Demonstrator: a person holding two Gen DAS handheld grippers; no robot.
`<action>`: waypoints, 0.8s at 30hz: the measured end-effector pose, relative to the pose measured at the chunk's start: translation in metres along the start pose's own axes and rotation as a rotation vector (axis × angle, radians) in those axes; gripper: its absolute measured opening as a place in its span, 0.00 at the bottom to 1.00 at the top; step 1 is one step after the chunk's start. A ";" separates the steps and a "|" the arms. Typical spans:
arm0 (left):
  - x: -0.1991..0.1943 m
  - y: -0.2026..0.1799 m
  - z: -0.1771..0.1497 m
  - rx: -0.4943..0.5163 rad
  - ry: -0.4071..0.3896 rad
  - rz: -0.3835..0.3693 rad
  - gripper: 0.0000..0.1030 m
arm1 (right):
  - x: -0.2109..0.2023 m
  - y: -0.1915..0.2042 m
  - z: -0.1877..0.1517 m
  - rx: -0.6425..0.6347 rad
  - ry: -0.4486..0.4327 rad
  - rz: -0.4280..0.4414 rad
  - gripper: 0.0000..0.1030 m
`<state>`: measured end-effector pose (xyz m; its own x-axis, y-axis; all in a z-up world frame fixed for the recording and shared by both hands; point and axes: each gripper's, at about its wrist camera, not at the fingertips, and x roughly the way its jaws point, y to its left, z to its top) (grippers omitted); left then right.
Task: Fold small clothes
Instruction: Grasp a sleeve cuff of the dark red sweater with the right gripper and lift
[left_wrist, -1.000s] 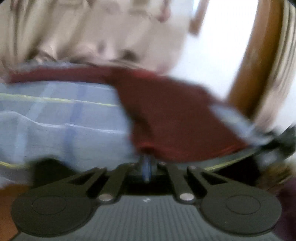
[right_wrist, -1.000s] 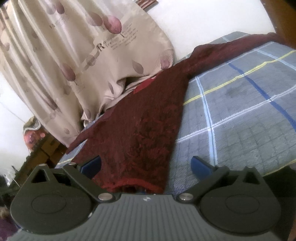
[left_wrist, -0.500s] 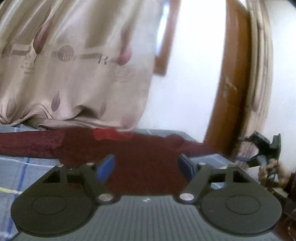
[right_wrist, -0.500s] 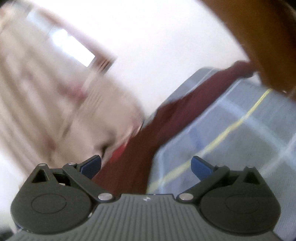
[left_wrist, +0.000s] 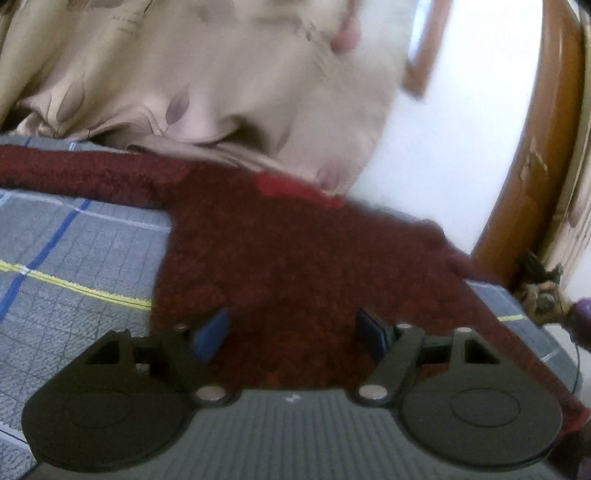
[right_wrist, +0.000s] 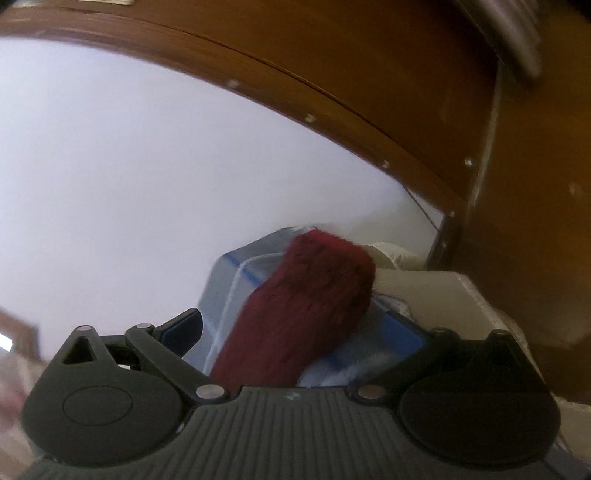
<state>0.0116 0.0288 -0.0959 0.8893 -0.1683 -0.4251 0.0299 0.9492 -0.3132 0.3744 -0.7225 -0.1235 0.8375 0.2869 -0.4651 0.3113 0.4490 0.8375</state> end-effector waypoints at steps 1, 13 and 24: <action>-0.001 -0.002 0.002 -0.008 0.011 -0.004 0.73 | 0.010 -0.005 0.002 0.032 0.009 0.011 1.00; -0.019 0.018 0.073 -0.030 -0.140 0.071 0.84 | 0.015 0.069 -0.001 -0.221 -0.085 0.063 0.22; -0.002 0.065 0.067 -0.228 -0.144 0.036 0.85 | -0.020 0.260 -0.123 -0.500 0.043 0.435 0.21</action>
<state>0.0422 0.1086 -0.0585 0.9441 -0.0805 -0.3197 -0.0919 0.8670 -0.4898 0.3832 -0.5079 0.0681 0.8177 0.5596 -0.1349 -0.3056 0.6206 0.7221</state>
